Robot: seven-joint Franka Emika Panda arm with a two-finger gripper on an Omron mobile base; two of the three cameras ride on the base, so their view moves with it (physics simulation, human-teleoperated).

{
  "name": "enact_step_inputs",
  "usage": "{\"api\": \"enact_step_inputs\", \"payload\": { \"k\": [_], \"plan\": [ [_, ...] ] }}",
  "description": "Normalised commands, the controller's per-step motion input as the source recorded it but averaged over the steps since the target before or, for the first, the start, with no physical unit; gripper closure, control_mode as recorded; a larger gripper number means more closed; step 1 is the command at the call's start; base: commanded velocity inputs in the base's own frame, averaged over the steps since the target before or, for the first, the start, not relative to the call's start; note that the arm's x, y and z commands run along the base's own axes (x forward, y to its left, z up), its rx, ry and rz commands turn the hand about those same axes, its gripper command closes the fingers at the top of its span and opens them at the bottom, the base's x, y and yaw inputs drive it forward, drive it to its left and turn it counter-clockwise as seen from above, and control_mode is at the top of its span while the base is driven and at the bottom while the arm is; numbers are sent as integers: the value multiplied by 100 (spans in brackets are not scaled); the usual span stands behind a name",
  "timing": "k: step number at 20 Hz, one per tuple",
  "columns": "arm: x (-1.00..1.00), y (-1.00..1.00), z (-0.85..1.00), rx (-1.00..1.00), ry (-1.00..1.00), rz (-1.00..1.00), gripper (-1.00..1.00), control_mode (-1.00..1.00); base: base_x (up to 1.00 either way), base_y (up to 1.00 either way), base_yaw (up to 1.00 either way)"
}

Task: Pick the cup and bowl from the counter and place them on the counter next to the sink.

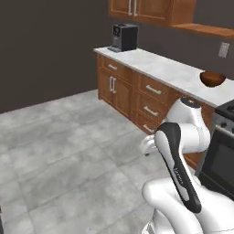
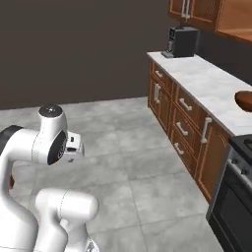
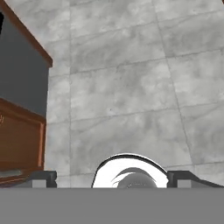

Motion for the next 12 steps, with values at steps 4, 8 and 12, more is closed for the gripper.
{"api": "enact_step_inputs", "payload": {
  "k": [4,8,12],
  "plan": [
    [0,0,0,0,0,0,-100,100,20,-1,-87],
    [0,0,0,0,0,0,-100,100,39,0,-80],
    [0,0,0,0,0,0,-100,100,65,8,-66]
  ]
}}
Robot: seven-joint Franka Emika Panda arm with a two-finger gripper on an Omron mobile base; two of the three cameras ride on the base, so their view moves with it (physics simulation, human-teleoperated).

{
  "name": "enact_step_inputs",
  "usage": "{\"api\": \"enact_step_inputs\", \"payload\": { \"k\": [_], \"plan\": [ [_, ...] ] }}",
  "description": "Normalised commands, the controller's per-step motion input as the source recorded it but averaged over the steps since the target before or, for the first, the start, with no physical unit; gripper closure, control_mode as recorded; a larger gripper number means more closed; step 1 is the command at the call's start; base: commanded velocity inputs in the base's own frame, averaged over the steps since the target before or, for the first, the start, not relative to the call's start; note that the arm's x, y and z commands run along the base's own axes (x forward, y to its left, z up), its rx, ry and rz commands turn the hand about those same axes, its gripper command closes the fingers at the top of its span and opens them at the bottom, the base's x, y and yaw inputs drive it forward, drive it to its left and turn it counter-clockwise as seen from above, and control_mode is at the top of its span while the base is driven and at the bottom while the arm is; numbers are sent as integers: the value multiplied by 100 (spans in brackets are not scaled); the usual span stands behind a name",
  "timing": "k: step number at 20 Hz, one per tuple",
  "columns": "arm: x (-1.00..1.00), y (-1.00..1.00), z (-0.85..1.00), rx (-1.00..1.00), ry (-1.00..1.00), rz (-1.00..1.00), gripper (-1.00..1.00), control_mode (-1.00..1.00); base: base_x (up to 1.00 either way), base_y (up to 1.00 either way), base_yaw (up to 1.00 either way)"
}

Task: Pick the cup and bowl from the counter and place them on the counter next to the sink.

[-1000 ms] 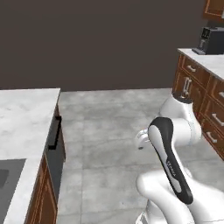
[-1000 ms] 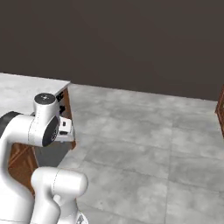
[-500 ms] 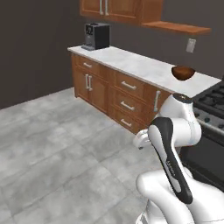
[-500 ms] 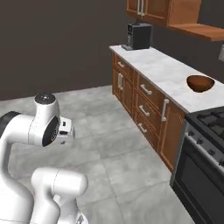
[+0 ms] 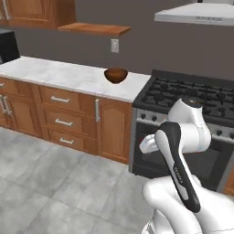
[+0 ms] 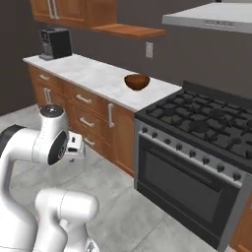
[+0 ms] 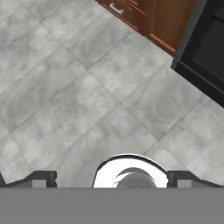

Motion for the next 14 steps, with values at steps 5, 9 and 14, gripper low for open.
{"api": "enact_step_inputs", "payload": {
  "k": [5,9,14],
  "plan": [
    [0,0,0,0,0,0,-100,100,98,23,-32],
    [0,0,0,0,0,0,-100,100,97,58,-36],
    [0,0,0,0,0,0,-100,100,70,77,-46]
  ]
}}
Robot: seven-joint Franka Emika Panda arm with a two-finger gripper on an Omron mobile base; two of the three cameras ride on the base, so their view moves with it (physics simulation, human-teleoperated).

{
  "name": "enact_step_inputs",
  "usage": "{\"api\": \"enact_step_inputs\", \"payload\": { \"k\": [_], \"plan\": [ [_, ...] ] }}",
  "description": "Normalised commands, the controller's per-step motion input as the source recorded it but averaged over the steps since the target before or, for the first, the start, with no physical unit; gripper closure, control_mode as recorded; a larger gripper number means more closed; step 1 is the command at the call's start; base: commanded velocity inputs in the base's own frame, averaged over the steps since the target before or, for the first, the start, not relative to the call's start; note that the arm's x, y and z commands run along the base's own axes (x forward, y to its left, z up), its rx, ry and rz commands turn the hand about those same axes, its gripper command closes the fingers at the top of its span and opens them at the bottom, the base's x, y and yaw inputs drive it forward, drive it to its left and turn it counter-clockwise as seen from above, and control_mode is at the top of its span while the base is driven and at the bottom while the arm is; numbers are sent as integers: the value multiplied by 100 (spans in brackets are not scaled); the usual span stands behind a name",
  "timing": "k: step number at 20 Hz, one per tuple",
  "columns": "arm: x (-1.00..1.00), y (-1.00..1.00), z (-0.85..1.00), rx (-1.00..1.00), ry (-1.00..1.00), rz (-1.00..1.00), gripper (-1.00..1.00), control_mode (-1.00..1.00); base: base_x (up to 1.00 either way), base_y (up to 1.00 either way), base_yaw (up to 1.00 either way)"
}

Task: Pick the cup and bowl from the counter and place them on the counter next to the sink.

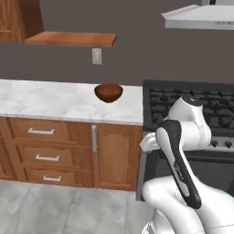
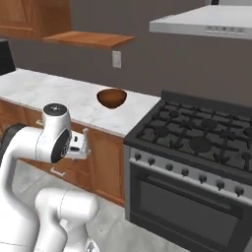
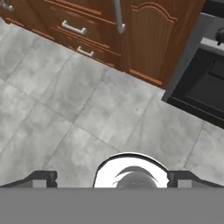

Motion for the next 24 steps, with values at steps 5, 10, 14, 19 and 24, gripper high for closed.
{"api": "enact_step_inputs", "payload": {
  "k": [5,10,14,19,24],
  "plan": [
    [0,0,0,0,0,0,-100,100,72,49,-52],
    [0,0,0,0,0,0,-100,100,100,29,-45],
    [0,0,0,0,0,0,-100,100,100,24,-34],
    [0,0,0,0,0,0,-100,100,69,35,-23],
    [0,0,0,0,0,0,-100,100,0,38,-1]
  ]
}}
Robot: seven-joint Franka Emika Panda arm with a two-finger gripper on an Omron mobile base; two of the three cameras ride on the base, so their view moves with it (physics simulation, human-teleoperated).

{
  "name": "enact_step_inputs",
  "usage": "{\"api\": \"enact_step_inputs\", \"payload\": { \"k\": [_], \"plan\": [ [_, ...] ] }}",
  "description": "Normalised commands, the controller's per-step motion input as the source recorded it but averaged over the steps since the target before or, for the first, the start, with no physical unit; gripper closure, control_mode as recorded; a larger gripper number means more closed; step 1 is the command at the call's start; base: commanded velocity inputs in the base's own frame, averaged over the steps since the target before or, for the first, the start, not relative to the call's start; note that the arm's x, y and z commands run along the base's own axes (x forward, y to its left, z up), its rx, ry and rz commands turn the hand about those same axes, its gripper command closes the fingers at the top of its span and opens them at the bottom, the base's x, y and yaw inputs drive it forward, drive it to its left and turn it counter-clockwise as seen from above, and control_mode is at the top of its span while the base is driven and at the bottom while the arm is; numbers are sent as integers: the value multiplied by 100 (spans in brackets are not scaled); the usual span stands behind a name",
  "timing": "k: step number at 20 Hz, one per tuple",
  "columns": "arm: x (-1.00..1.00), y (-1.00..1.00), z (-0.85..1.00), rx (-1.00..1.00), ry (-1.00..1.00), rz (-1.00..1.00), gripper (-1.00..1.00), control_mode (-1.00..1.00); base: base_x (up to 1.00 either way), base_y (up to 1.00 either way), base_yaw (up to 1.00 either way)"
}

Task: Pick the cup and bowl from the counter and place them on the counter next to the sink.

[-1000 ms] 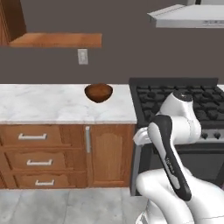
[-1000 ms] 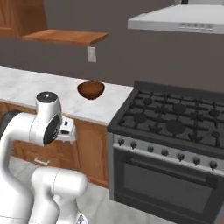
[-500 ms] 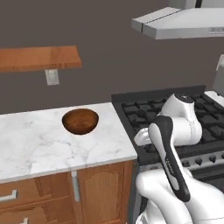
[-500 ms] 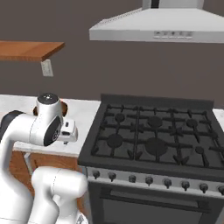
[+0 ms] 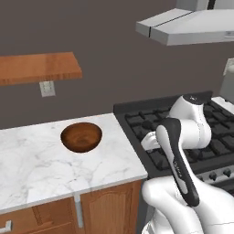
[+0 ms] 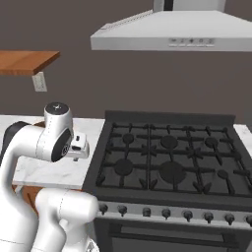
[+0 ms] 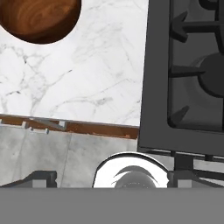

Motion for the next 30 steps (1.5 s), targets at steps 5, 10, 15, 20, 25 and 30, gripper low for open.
{"api": "enact_step_inputs", "payload": {
  "k": [5,10,15,20,25,30],
  "plan": [
    [0,0,0,0,0,0,-100,100,-3,57,1],
    [0,0,0,0,0,0,-100,100,13,58,3],
    [0,0,0,0,0,0,-100,100,69,30,0],
    [0,0,0,0,0,0,-100,100,27,4,0],
    [0,0,0,0,0,0,-100,100,0,0,0],
    [0,0,0,0,0,0,-100,100,0,0,0]
  ]
}}
